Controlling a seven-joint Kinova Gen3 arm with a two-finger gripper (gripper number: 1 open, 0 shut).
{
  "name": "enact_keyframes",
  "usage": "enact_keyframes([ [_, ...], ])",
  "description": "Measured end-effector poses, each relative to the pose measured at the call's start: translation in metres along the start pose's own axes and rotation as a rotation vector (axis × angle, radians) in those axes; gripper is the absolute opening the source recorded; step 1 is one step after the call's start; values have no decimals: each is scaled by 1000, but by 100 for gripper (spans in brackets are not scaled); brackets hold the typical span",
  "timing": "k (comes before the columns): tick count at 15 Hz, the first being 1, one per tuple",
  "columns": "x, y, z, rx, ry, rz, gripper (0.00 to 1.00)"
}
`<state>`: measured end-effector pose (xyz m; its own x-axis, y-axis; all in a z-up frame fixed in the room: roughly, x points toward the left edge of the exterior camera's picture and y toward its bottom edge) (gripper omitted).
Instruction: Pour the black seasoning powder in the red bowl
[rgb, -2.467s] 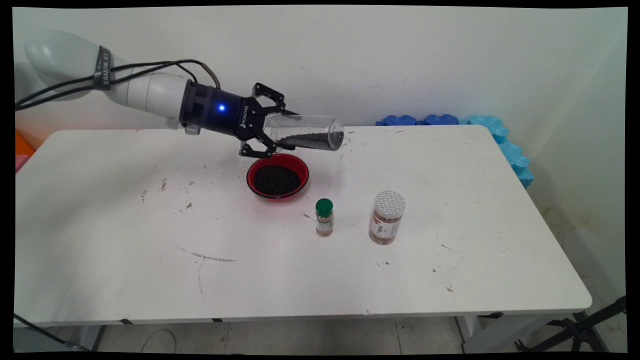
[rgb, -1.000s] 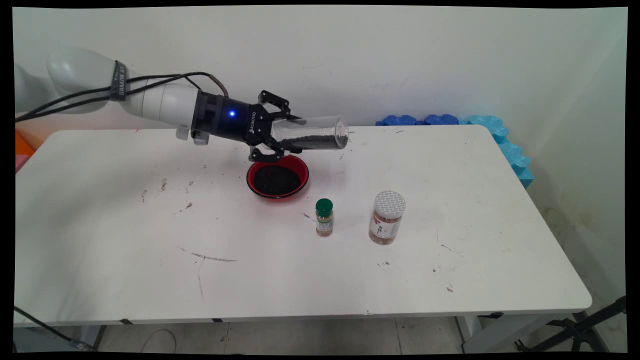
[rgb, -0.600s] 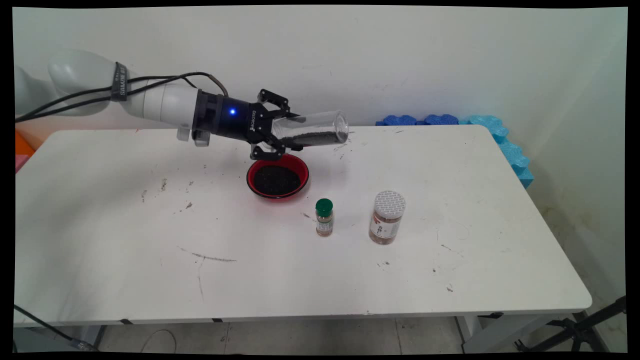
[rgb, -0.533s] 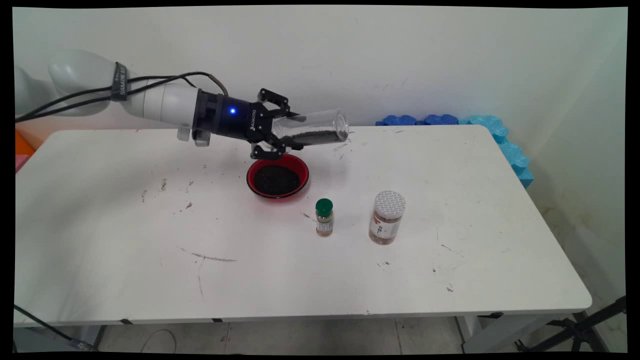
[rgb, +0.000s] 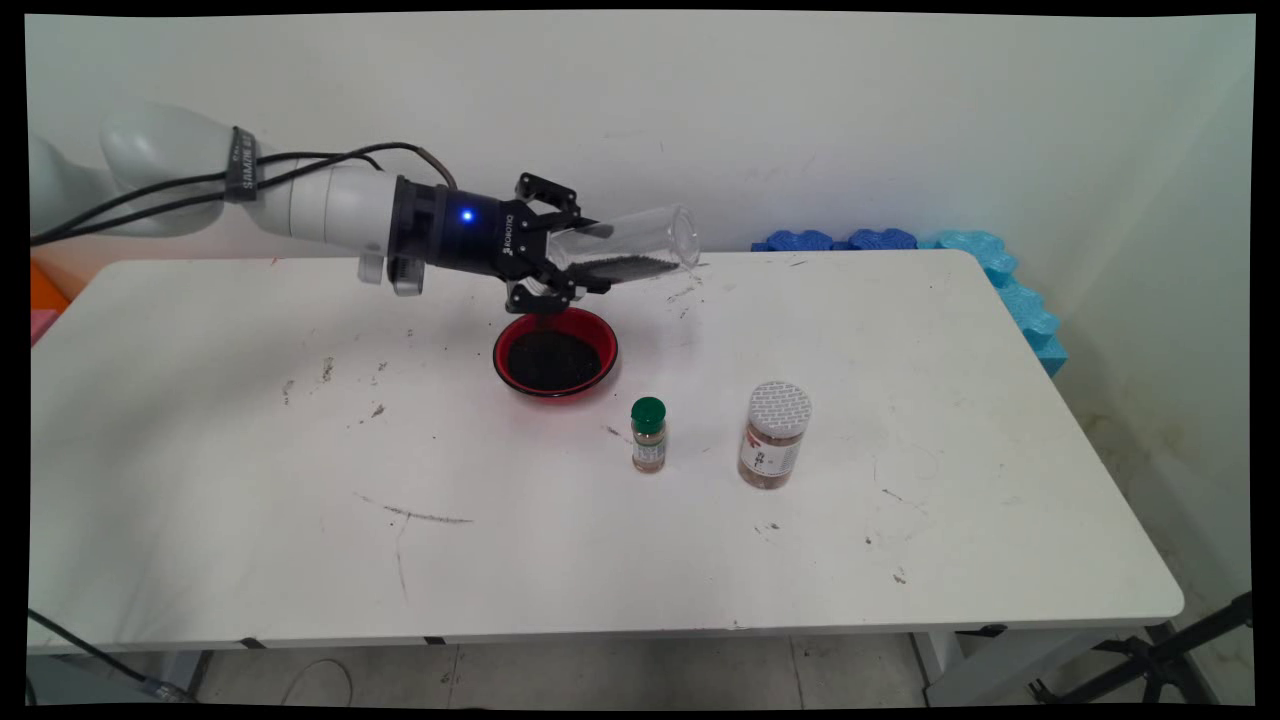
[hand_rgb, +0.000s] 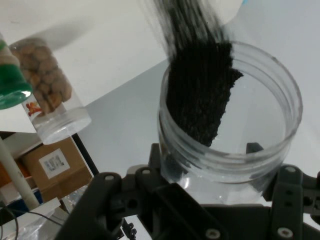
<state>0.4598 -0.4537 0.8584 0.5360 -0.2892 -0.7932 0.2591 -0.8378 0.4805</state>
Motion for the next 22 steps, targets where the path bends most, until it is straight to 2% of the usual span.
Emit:
enact_keyframes([
  [22, -3, 2, 6, -43, -55, -75, 0],
])
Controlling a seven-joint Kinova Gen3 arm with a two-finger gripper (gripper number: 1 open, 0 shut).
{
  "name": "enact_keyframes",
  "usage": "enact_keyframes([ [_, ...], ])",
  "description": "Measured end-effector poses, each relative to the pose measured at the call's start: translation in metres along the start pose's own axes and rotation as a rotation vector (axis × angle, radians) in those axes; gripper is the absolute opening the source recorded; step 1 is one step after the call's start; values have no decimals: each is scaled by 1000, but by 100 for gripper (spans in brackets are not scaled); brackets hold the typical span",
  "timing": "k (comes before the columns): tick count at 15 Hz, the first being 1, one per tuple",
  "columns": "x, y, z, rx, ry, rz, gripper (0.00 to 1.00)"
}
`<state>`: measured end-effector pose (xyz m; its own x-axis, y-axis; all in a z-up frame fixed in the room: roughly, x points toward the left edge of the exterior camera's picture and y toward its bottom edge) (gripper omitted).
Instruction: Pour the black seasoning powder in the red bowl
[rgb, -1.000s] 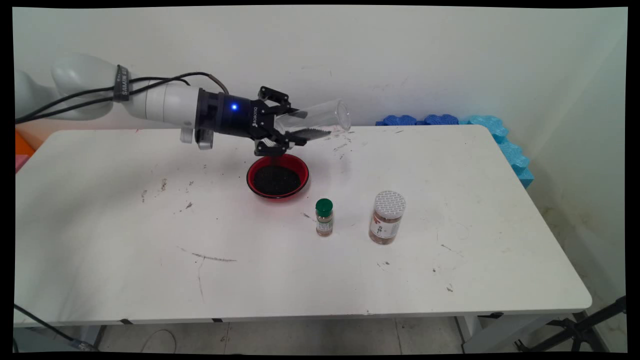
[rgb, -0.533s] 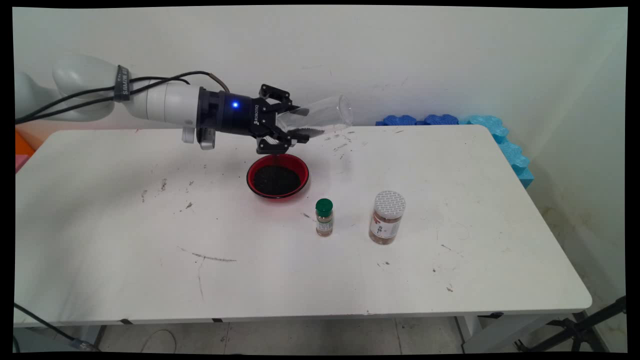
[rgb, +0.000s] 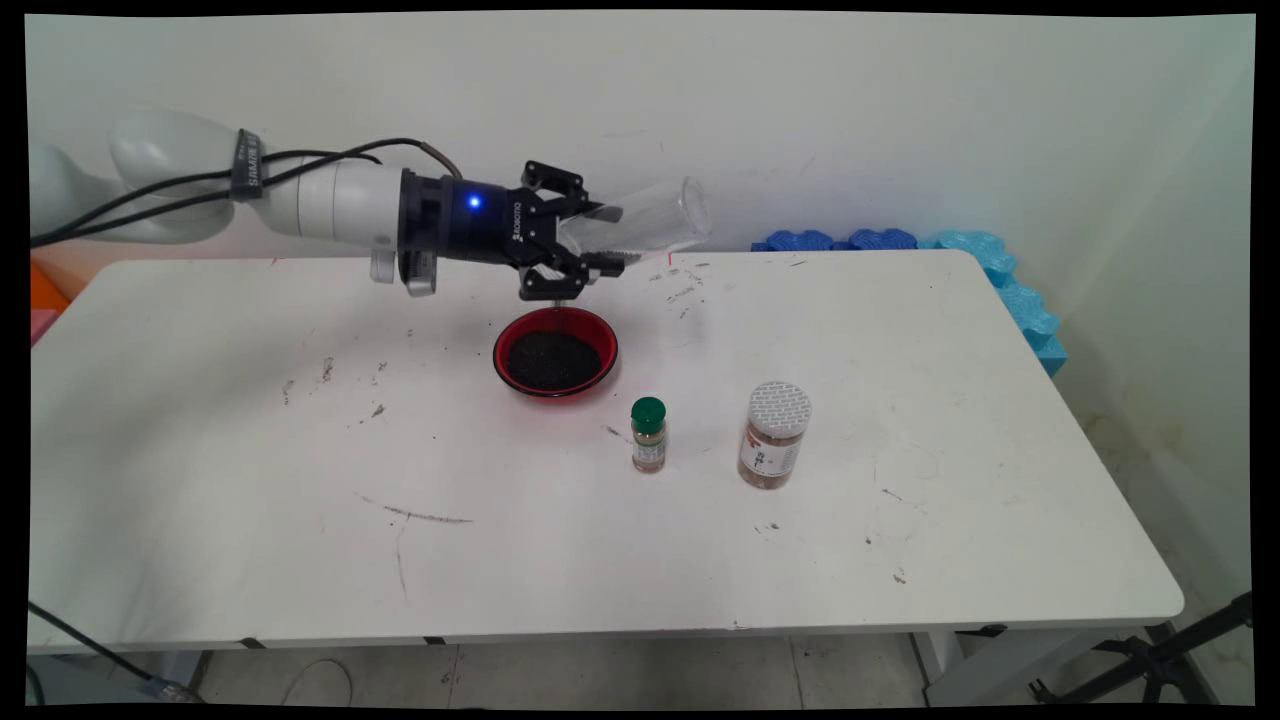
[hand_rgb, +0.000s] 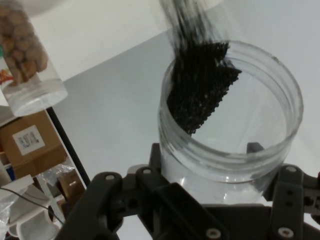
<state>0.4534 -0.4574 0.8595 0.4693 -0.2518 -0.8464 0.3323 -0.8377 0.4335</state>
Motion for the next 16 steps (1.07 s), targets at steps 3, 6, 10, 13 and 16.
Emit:
enact_keyframes([
  [3, -3, 3, 1, -10, -22, 1, 0],
  [6, -5, 4, 1, -15, -39, 4, 0],
  [10, -7, 6, 1, -20, -58, 9, 0],
  [13, -8, 8, 1, -27, -71, 10, 0],
  [16, -8, 10, 1, -33, -81, 11, 0],
])
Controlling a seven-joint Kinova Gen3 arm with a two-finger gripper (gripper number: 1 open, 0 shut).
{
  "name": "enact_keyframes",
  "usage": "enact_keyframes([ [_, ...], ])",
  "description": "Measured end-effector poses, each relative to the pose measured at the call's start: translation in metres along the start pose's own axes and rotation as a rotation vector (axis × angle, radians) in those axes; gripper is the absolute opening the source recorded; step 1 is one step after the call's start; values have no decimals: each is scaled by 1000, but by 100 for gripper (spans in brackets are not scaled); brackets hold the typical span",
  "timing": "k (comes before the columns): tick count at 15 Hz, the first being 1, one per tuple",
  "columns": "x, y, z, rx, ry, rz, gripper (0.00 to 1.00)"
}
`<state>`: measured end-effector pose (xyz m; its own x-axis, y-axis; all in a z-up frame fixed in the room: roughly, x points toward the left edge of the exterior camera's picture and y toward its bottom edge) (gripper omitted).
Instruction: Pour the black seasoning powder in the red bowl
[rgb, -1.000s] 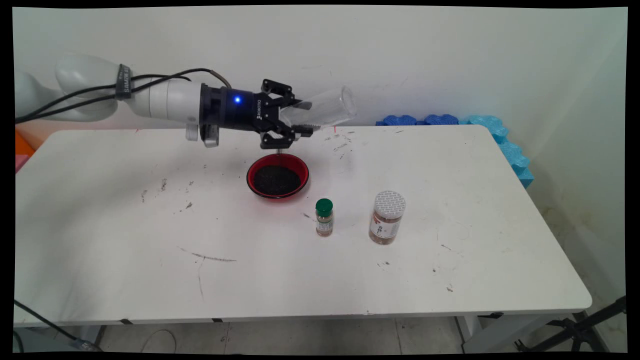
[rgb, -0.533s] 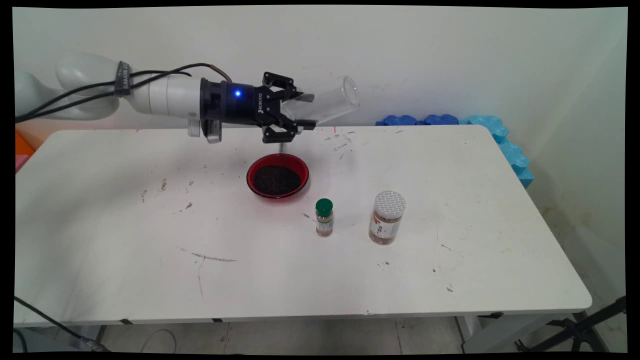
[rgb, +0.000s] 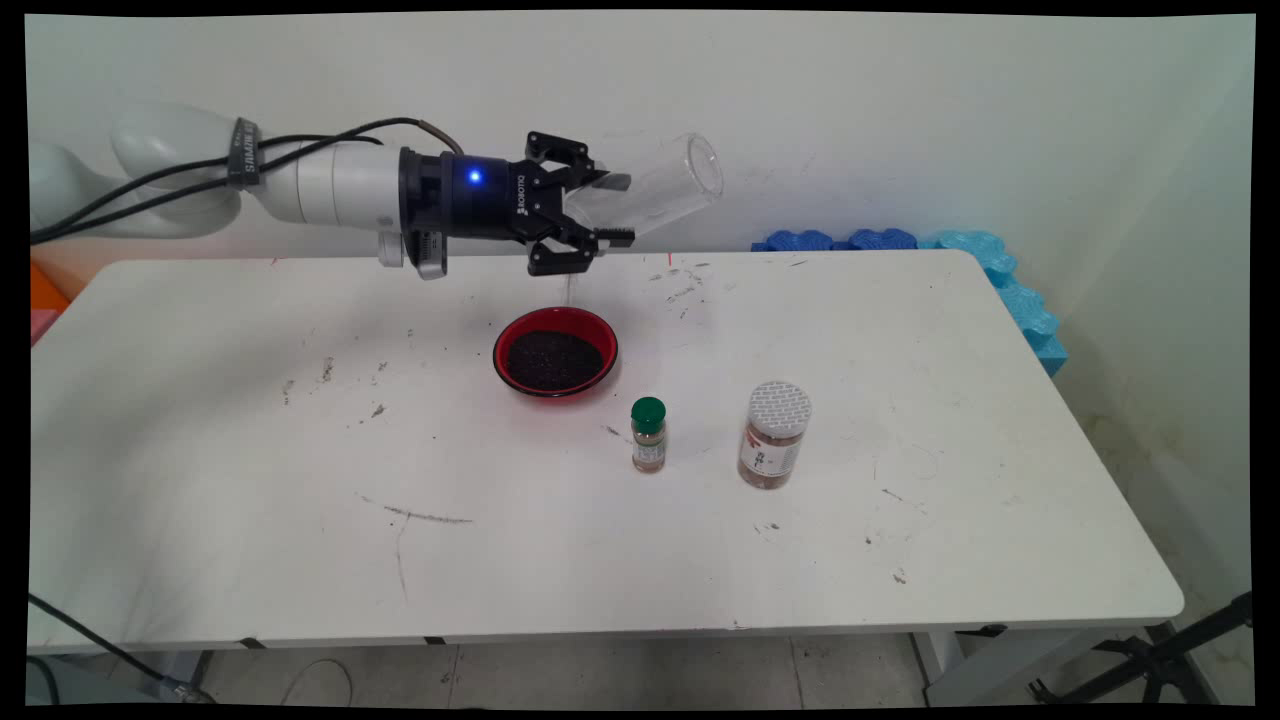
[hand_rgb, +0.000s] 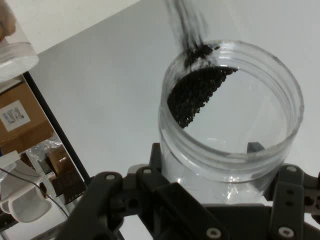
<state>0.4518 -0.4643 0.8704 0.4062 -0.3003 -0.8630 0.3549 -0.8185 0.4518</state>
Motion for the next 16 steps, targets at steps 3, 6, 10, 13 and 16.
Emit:
enact_keyframes([
  [3, 0, 2, 1, -5, -8, 2, 0],
  [6, -1, 3, 1, -9, -14, 3, 0],
  [10, -1, 5, 0, -12, -21, 7, 0],
  [13, -1, 5, -1, -15, -22, 8, 0],
  [16, -1, 7, -3, -19, -23, 12, 0],
])
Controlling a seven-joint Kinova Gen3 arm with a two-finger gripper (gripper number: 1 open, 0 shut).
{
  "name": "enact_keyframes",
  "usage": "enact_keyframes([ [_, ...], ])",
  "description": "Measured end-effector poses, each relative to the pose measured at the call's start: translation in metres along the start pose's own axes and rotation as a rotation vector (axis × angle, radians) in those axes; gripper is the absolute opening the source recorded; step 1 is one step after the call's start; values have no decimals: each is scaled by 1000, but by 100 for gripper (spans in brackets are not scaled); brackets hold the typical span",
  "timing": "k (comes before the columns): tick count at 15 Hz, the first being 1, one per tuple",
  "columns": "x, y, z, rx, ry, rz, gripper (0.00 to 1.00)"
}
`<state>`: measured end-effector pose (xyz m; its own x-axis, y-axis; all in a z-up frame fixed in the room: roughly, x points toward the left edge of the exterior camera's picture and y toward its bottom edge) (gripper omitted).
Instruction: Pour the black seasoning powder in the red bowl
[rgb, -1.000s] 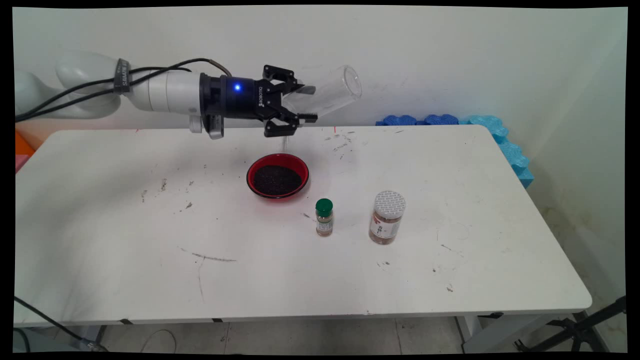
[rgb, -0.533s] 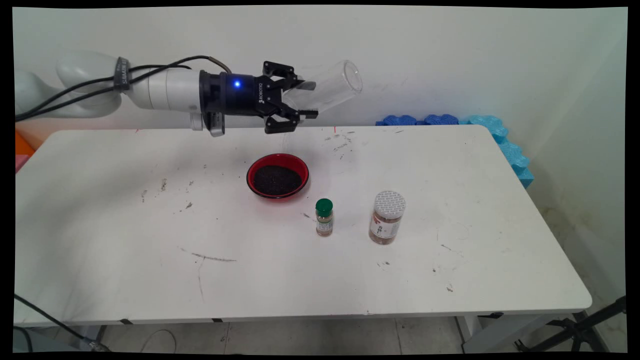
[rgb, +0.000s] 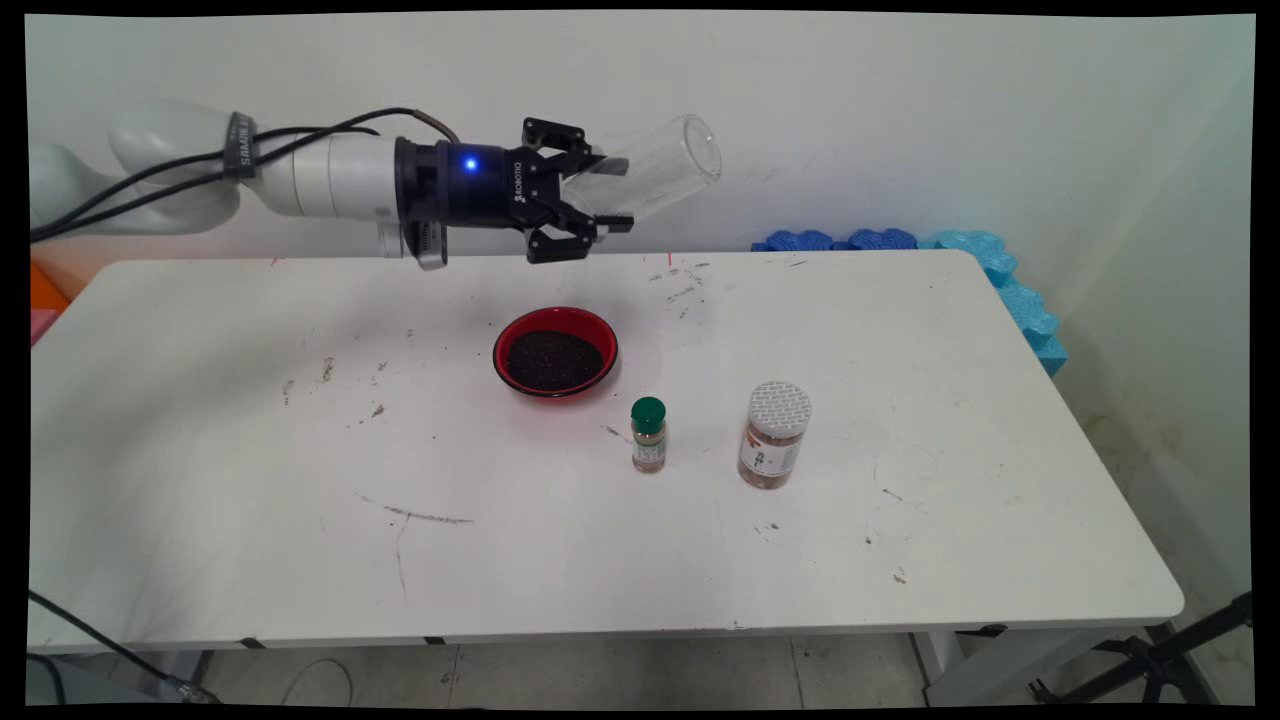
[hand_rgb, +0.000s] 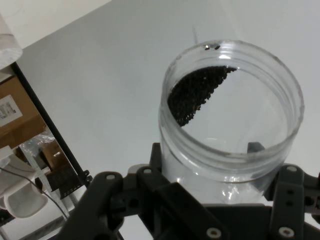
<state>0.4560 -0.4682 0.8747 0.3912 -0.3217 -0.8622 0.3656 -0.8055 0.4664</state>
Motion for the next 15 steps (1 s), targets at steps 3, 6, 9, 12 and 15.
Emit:
enact_keyframes([
  [3, 1, 2, -1, 4, 8, 32, 0],
  [6, 3, 4, -3, 20, 26, 116, 0],
  [9, 3, 7, -4, 32, 39, 191, 0],
  [12, 0, 10, -5, 49, 44, 286, 0],
  [15, -3, 13, -8, 70, 49, 401, 0],
])
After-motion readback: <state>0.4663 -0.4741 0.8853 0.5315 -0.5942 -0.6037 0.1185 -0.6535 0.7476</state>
